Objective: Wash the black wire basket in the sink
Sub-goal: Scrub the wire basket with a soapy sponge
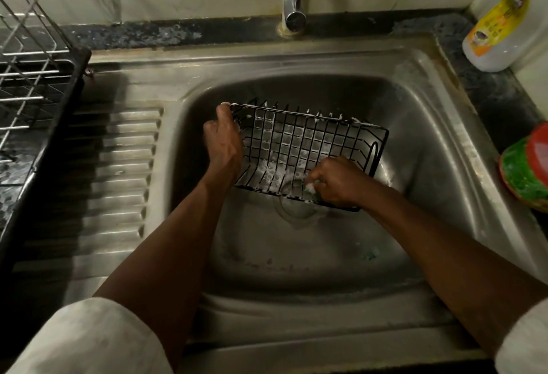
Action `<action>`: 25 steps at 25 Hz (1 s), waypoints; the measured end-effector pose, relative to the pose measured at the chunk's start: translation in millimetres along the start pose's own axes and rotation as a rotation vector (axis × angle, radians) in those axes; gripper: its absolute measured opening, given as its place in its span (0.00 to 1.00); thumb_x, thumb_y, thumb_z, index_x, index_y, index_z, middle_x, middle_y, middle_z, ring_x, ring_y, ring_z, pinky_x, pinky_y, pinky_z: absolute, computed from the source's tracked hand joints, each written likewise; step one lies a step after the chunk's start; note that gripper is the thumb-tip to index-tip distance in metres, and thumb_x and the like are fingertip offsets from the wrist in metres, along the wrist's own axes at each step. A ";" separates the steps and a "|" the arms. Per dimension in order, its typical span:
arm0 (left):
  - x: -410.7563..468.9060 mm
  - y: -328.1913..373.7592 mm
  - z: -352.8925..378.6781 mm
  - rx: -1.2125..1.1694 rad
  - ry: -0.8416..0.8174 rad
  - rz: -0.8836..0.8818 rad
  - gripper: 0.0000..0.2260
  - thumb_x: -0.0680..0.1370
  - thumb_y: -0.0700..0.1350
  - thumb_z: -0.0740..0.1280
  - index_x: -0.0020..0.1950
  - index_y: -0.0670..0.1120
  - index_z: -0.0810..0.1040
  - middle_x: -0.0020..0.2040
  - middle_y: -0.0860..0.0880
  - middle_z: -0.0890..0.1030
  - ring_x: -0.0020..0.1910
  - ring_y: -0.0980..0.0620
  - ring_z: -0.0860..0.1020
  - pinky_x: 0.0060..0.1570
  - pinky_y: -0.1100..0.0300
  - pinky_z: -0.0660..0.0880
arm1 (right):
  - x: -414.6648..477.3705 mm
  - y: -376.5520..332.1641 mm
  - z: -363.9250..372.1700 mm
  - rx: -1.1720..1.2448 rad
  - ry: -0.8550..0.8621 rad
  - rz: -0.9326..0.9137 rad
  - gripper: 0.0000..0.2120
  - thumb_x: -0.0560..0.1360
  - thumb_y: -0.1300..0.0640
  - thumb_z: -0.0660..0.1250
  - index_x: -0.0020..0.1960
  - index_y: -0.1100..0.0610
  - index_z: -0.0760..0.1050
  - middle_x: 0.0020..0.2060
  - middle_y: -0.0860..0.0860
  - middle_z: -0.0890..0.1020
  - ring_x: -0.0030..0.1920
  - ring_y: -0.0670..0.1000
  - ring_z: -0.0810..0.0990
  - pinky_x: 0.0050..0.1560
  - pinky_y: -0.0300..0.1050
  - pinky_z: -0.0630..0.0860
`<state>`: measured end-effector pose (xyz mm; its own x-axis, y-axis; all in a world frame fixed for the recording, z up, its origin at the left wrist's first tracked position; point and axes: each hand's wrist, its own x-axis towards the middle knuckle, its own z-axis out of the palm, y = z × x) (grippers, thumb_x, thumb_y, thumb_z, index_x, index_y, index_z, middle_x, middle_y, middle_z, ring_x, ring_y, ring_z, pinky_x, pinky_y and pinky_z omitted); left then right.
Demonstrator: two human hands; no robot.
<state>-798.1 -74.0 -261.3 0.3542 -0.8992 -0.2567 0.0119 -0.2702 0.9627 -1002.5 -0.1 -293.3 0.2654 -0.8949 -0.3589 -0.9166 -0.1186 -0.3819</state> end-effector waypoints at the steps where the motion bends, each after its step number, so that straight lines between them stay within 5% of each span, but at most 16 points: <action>1: 0.2 0.4 0.0 -0.010 0.011 -0.002 0.19 0.83 0.49 0.58 0.33 0.48 0.66 0.27 0.51 0.65 0.24 0.56 0.61 0.24 0.61 0.57 | 2.4 0.4 -2.1 0.013 -0.031 -0.004 0.07 0.75 0.57 0.71 0.50 0.50 0.87 0.48 0.48 0.87 0.52 0.52 0.83 0.56 0.48 0.78; 5: 1.2 -1.0 0.5 -0.047 0.007 -0.014 0.18 0.83 0.51 0.59 0.34 0.47 0.67 0.29 0.49 0.64 0.27 0.53 0.62 0.25 0.62 0.57 | 9.5 3.0 -1.9 -0.093 0.038 0.105 0.07 0.74 0.60 0.72 0.52 0.56 0.86 0.47 0.51 0.85 0.52 0.52 0.82 0.57 0.48 0.78; 8: 2.2 -3.2 0.0 -0.060 0.037 -0.028 0.16 0.82 0.51 0.60 0.38 0.44 0.70 0.32 0.46 0.67 0.29 0.52 0.64 0.25 0.63 0.59 | -2.1 5.4 -8.3 0.085 0.031 -0.083 0.03 0.72 0.58 0.75 0.45 0.53 0.87 0.35 0.45 0.85 0.35 0.41 0.81 0.43 0.37 0.78; 10: 2.6 -2.7 1.7 -0.069 0.044 -0.027 0.16 0.82 0.51 0.61 0.40 0.43 0.71 0.33 0.46 0.67 0.29 0.53 0.64 0.24 0.64 0.60 | -6.6 4.1 -12.7 0.122 -0.031 -0.113 0.02 0.73 0.55 0.76 0.45 0.52 0.87 0.35 0.41 0.85 0.35 0.37 0.81 0.40 0.30 0.75; 15: 0.7 -1.1 1.0 -0.078 0.036 -0.069 0.15 0.83 0.51 0.60 0.40 0.45 0.70 0.32 0.48 0.68 0.29 0.55 0.65 0.23 0.66 0.62 | 6.4 4.4 -2.1 -0.245 0.156 0.136 0.11 0.67 0.65 0.74 0.34 0.55 0.73 0.36 0.52 0.76 0.43 0.56 0.81 0.43 0.45 0.77; 18: -1.3 -0.7 -0.8 -0.076 0.033 -0.045 0.17 0.83 0.51 0.60 0.35 0.46 0.69 0.30 0.49 0.67 0.26 0.56 0.64 0.23 0.64 0.61 | 1.0 -3.4 -16.4 -0.335 -0.079 0.010 0.05 0.74 0.59 0.70 0.40 0.57 0.81 0.39 0.52 0.80 0.47 0.53 0.80 0.48 0.41 0.72; 22: -2.2 1.4 2.6 -0.026 0.059 -0.005 0.21 0.83 0.50 0.61 0.30 0.47 0.67 0.28 0.50 0.67 0.22 0.59 0.63 0.26 0.60 0.63 | -11.7 -10.6 -40.3 0.220 -0.356 0.178 0.00 0.74 0.63 0.75 0.44 0.60 0.85 0.34 0.52 0.86 0.35 0.50 0.85 0.44 0.47 0.83; 25: -0.9 -0.6 2.4 -0.027 0.051 -0.028 0.22 0.82 0.52 0.61 0.29 0.48 0.66 0.27 0.51 0.66 0.26 0.55 0.63 0.31 0.57 0.62 | -0.2 -7.7 -28.6 -0.030 -0.198 0.213 0.02 0.73 0.62 0.75 0.45 0.59 0.84 0.40 0.54 0.86 0.41 0.51 0.85 0.45 0.42 0.81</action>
<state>-800.7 -73.8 -261.8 0.4009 -0.8723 -0.2799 0.0477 -0.2852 0.9573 -1004.0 -11.3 -266.0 0.1166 -0.8000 -0.5885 -0.9655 0.0476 -0.2561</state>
